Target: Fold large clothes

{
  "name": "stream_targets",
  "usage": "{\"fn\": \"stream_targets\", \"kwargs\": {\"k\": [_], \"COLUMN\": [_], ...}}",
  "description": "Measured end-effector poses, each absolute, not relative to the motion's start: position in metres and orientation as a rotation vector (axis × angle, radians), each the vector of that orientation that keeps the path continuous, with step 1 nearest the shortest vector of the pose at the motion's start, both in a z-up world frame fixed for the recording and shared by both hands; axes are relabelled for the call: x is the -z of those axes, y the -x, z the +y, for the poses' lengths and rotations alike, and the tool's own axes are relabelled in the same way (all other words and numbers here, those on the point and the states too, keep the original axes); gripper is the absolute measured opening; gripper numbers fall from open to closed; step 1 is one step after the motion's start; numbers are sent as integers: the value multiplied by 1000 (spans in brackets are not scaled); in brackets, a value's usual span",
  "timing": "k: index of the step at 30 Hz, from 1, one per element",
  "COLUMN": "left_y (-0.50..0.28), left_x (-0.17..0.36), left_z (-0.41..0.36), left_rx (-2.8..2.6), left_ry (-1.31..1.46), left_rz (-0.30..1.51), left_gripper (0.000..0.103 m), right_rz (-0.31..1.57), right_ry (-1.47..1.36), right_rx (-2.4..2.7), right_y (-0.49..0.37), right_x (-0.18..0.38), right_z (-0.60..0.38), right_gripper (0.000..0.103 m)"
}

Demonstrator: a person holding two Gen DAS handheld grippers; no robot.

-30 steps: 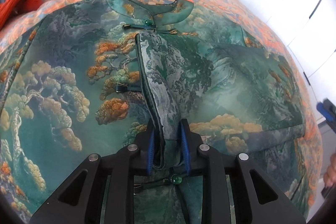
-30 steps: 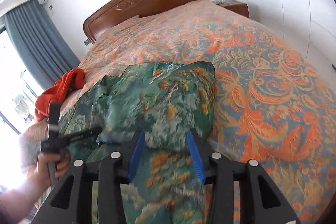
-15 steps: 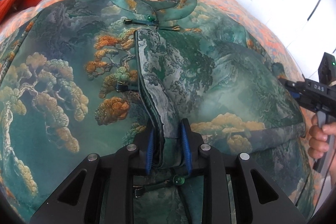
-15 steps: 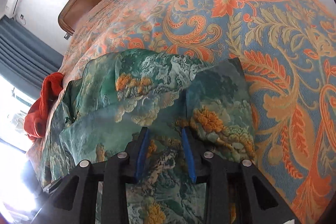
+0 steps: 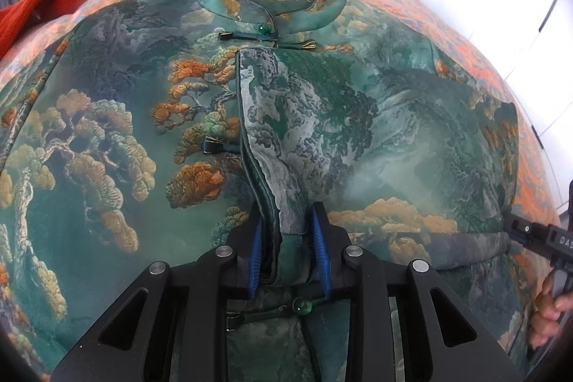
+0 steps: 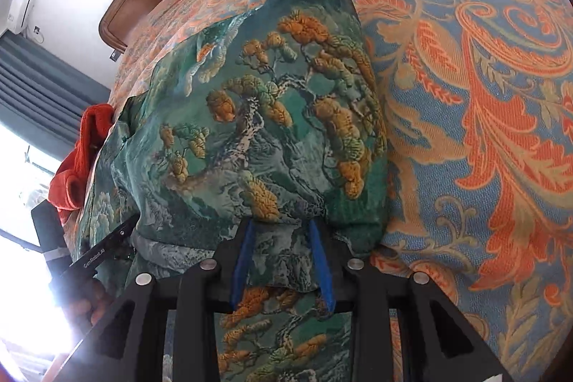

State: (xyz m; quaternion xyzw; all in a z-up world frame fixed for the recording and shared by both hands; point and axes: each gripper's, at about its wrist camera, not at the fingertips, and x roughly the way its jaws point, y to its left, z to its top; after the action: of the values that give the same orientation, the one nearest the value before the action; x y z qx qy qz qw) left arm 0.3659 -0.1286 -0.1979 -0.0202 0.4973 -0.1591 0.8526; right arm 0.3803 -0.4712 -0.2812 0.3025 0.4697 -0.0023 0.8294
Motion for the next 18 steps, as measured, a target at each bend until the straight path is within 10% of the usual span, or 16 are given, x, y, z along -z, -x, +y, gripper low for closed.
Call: {"fn": "stream_targets", "kwargs": {"k": [6,18], "left_y": [-331,-230], "left_x": [177,135], "left_z": [-122,-8], "left_rx": [317,318], "left_ry": [-43,-51], "left_rz": [1025,956], "left_gripper": [75,87], "right_rz": [1031,859], "right_ry": [-608,-427], "right_rx": [65,12], "right_y": [-357,-169], "right_x": [260,221], "right_z": [-452,-360], "right_gripper": [34,47]}}
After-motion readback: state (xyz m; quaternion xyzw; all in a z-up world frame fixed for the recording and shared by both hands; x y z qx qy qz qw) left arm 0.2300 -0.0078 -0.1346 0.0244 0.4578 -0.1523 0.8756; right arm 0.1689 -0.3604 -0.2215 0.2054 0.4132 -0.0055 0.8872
